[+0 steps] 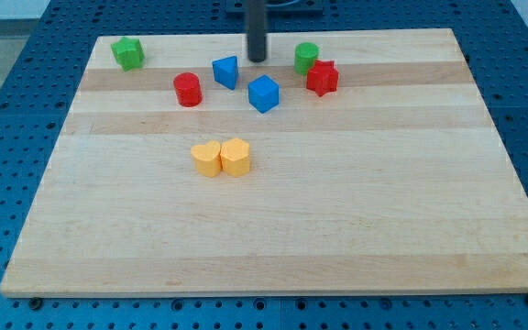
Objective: Slightly push the red star to the right of the blue cube
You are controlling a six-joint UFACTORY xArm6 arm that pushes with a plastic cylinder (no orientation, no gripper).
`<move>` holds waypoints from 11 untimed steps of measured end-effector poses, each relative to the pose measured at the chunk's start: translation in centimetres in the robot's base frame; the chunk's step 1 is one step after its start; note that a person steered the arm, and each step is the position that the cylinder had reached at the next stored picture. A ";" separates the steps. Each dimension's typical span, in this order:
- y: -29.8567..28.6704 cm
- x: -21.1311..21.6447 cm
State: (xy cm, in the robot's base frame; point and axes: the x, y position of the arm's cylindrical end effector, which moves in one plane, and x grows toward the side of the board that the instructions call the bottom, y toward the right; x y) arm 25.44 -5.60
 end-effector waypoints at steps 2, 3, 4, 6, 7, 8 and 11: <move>0.9 6.5; 2.9 5.2; 1.3 -0.8; 9.4 -6.2; 13.9 -2.6; 15.4 3.1; 16.2 -1.5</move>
